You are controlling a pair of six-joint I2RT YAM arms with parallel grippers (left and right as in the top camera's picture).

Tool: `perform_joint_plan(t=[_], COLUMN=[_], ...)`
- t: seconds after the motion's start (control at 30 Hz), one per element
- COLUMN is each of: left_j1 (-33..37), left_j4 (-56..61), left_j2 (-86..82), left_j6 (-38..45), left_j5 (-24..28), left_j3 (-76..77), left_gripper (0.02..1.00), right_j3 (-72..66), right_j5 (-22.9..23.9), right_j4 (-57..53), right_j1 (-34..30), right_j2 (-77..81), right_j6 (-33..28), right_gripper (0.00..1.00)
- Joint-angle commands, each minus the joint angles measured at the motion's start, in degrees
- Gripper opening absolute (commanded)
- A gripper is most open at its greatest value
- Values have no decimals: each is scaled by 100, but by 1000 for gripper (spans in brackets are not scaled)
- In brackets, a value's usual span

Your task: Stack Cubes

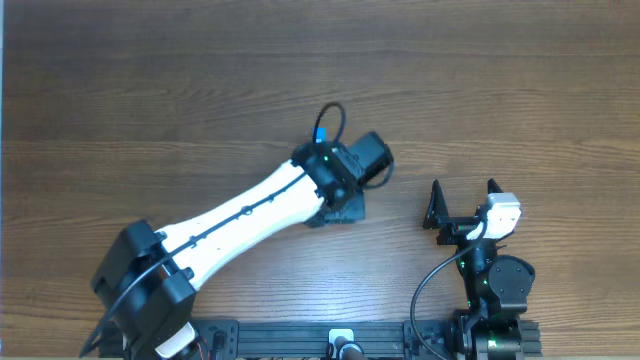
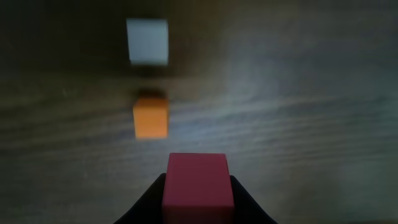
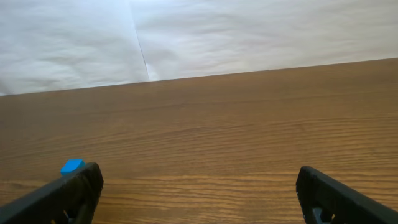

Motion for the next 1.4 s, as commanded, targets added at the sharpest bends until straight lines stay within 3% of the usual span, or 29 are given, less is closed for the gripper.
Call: perform_joint_plan(t=[0.03, 0.37, 1.4], left_j1=[348, 802, 981], left_j4=[-42, 125, 350], left_j2=[-116, 529, 1108], left_j6=[345, 793, 966], left_j5=[-125, -103, 50], left_j3=[195, 225, 225], left_gripper=[154, 159, 156], right_j3=[-26, -26, -26], right_j5=[-66, -66, -66], right_j4=[-20, -20, -20], right_j1=[-2, -2, -2], right_j2=[-2, -4, -4], right_j6=[28, 28, 28], right_gripper=[993, 993, 993])
